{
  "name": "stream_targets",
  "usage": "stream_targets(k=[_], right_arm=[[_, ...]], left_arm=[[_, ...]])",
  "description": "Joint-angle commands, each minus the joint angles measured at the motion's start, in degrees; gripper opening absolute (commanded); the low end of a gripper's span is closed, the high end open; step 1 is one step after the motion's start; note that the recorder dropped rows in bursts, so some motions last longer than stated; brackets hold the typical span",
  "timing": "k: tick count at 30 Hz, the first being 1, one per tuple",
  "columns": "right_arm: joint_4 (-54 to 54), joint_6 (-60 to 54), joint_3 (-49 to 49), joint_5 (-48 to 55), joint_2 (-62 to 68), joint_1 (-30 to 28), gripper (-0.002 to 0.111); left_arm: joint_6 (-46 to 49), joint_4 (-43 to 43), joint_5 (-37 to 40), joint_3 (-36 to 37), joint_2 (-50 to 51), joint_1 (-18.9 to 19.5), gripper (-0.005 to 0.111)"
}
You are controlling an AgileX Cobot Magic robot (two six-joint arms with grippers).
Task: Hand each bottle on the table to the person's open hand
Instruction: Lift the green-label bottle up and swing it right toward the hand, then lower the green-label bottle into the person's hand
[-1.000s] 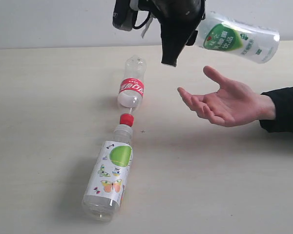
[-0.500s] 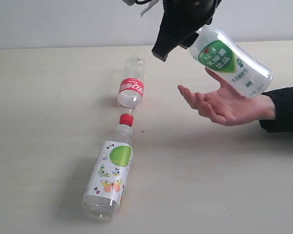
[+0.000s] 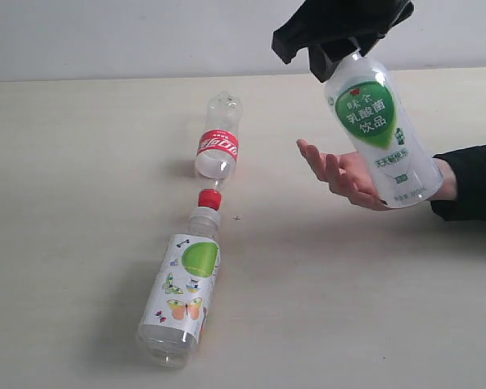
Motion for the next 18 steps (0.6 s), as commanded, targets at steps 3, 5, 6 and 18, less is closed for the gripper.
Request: stream_targets(k=[3, 5, 6, 18], right_arm=[[2.8, -2.3, 2.3, -0.1, -1.7, -3.0, 0.0], [2.7, -3.1, 5.7, -0.1, -3.0, -4.7, 0.0], [2.7, -3.9, 7.6, -0.1, -3.7, -5.9, 0.0], [0.8, -5.2, 5.1, -0.1, 6.6, -7.5, 0.0]], left_arm=[[0.0, 0.2, 0.0, 0.2, -0.4, 0.1, 0.0], [0.0, 0.2, 0.0, 0.2, -0.4, 0.1, 0.0], [0.0, 0.2, 0.0, 0.2, -0.4, 0.1, 0.0], [0.0, 0.2, 0.0, 0.2, -0.4, 0.1, 0.0]])
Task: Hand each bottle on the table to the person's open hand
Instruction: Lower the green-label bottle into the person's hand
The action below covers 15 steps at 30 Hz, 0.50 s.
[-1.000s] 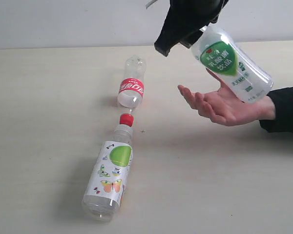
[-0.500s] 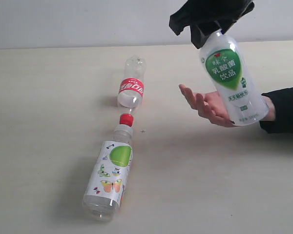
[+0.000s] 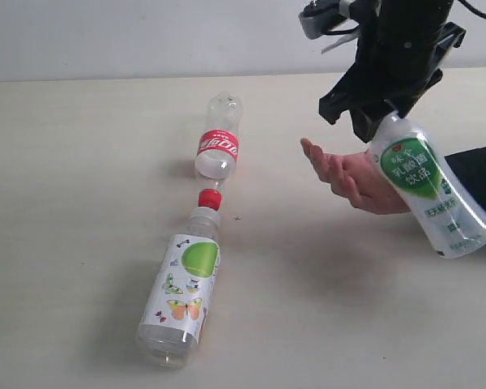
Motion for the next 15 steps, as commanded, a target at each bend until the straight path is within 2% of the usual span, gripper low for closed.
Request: stream_targets(k=[1, 8, 15], right_arm=[[-0.4, -0.5, -4.1, -0.3, 2.2, -0.3, 0.0], [1.7, -0.2, -11.2, -0.3, 4.0, -0.3, 0.0], [5.0, -0.3, -12.1, -0.3, 9.0, -0.3, 0.0]], left_arm=[[0.0, 0.2, 0.0, 0.2, -0.4, 0.1, 0.0], [0.0, 0.2, 0.0, 0.2, -0.4, 0.1, 0.0], [0.0, 0.2, 0.0, 0.2, -0.4, 0.1, 0.0]])
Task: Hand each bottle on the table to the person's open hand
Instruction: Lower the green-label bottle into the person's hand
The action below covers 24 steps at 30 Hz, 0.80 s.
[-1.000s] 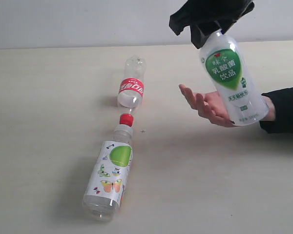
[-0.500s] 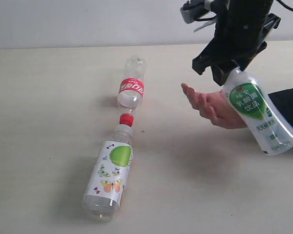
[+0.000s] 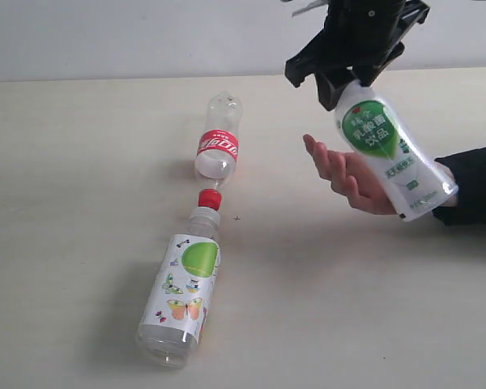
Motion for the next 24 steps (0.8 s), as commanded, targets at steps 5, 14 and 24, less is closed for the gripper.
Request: stream_targets(k=[5, 14, 24], right_arm=[[1.2, -0.2, -0.5, -0.4, 3.6, -0.3, 0.0], [-1.7, -0.2, -0.5, -0.4, 3.4, -0.3, 0.014], [-1.6, -0.2, -0.5, -0.4, 3.4, -0.3, 0.071]], left_arm=[[0.0, 0.2, 0.0, 0.2, -0.4, 0.1, 0.0], [0.0, 0.2, 0.0, 0.2, -0.4, 0.1, 0.0], [0.0, 0.2, 0.0, 0.2, -0.4, 0.1, 0.0]])
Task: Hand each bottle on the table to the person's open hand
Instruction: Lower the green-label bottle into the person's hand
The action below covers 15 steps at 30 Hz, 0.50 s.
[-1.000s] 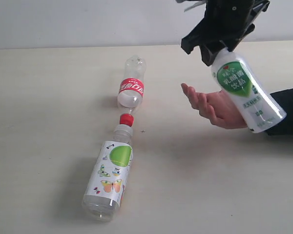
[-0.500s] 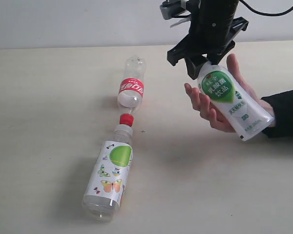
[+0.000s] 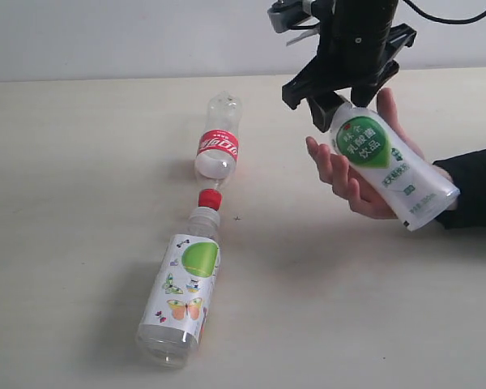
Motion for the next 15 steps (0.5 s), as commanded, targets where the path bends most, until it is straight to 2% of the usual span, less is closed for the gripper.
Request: stream_targets(k=[1, 8, 15], right_arm=[[-0.7, -0.3, -0.5, -0.3, -0.2, -0.3, 0.073], [-2.3, -0.2, -0.5, -0.3, -1.0, -0.3, 0.075], [-1.8, -0.6, -0.5, -0.3, -7.6, -0.3, 0.075]], left_arm=[[0.0, 0.2, 0.0, 0.2, -0.4, 0.1, 0.0], [0.0, 0.2, 0.0, 0.2, -0.4, 0.1, 0.0], [0.0, 0.2, 0.0, 0.2, -0.4, 0.1, 0.0]])
